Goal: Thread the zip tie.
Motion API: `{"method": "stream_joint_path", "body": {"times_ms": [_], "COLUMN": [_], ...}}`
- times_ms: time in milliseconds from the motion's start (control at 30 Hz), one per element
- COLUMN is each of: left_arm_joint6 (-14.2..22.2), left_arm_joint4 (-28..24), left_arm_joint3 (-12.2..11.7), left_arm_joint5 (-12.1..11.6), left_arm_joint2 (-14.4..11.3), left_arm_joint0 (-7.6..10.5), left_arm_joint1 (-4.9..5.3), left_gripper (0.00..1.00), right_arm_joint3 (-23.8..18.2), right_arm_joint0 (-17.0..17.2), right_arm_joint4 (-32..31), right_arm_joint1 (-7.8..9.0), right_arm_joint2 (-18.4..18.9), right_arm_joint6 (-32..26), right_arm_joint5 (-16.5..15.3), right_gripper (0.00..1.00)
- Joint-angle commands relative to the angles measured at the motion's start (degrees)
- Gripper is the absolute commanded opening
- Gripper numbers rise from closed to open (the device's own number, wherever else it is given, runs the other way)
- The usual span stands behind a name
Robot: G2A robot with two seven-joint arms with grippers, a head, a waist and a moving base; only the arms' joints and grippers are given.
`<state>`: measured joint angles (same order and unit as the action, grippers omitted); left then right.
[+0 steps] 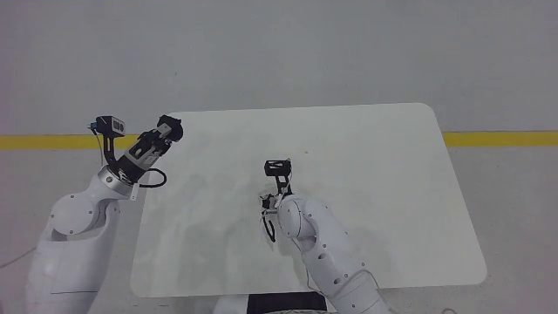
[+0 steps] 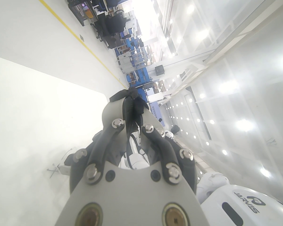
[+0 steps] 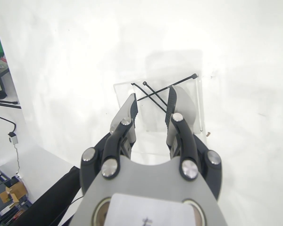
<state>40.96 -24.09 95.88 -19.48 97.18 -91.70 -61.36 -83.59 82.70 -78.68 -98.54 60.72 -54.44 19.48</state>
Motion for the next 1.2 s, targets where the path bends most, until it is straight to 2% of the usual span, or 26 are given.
{"method": "stream_joint_path", "body": {"times_ms": [0,200,333,500,900,933,1000,1033,1167], "left_arm_joint6": [0.00,0.00,0.00,0.00,0.00,0.00,0.00,0.00,0.00], "left_arm_joint4": [0.00,0.00,0.00,0.00,0.00,0.00,0.00,0.00,0.00], "left_arm_joint3": [0.00,0.00,0.00,0.00,0.00,0.00,0.00,0.00,0.00], "left_arm_joint5": [0.00,0.00,0.00,0.00,0.00,0.00,0.00,0.00,0.00], "left_arm_joint2": [0.00,0.00,0.00,0.00,0.00,0.00,0.00,0.00,0.00], "left_arm_joint0": [0.00,0.00,0.00,0.00,0.00,0.00,0.00,0.00,0.00], "left_arm_joint1": [0.00,0.00,0.00,0.00,0.00,0.00,0.00,0.00,0.00], "left_gripper": [0.00,0.00,0.00,0.00,0.00,0.00,0.00,0.00,0.00], "right_arm_joint3": [-0.05,-0.41,-1.35,-2.71,-2.34,-2.44,-3.19,-3.19,-3.19], "right_arm_joint0": [0.05,0.36,0.58,0.21,-1.25,-1.25,-0.89,-0.89,-0.89], "right_arm_joint4": [-0.38,-1.07,-1.26,-3.34,-8.07,-8.27,-7.28,-7.28,-7.28], "right_arm_joint1": [0.01,0.14,0.29,0.74,0.96,0.99,1.13,1.13,1.13], "right_arm_joint2": [-0.02,-0.33,-0.70,-3.14,-6.64,-6.71,-6.62,-6.62,-6.62], "right_arm_joint6": [0.03,-0.26,-1.11,-2.73,-4.95,-5.04,-4.81,-4.81,-4.81], "right_arm_joint5": [0.00,0.00,0.00,0.00,0.00,0.00,0.00,0.00,0.00], "right_gripper": [0.22,0.11,0.14,0.24,0.20,0.23,0.47,1.00,1.00]}}
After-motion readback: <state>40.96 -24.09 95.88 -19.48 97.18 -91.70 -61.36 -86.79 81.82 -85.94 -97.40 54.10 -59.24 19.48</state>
